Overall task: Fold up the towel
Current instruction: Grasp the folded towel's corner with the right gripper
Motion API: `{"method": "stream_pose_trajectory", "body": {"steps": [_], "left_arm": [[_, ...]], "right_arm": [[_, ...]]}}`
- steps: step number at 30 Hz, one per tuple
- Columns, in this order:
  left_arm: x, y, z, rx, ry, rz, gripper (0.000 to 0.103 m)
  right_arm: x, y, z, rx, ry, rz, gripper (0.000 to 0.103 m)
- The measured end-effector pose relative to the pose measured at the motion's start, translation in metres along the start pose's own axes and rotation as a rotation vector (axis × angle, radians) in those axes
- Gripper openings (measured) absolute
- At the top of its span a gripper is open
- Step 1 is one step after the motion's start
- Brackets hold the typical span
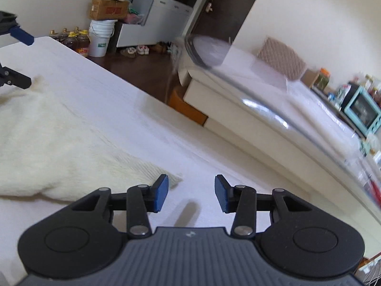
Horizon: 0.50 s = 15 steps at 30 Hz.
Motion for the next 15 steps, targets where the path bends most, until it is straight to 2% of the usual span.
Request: {"method": "stream_pose_trajectory", "body": {"steps": [2,5,9,15], "left_arm": [[0.004,-0.005,-0.004,0.006,0.007,-0.002,0.103],[0.010,-0.006,-0.006,0.008,0.030,-0.017,0.103],[0.017,0.000,-0.006,0.003,0.044,-0.026,0.103],[0.021,0.013,-0.001,-0.025,0.039,-0.018,0.103]], "right_arm": [[0.002,-0.006,0.001,-0.001,0.000,-0.020,0.045],[0.007,0.007,-0.003,-0.068,-0.029,-0.043,0.043],[0.042,0.057,-0.005,-0.234,0.004,0.103,0.044],[0.143,0.136,-0.030,-0.421,0.168,0.362,0.046]]}}
Point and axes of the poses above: each gripper's, at about its wrist camera, not at the fingertips, and y roughly against the way its jaws point, x to its left, z to its top, the point moved 1 cm from there along -y, roughly the way its jaws point, and after that the axes turned 9 degrees about x, right-handed, at the moved point
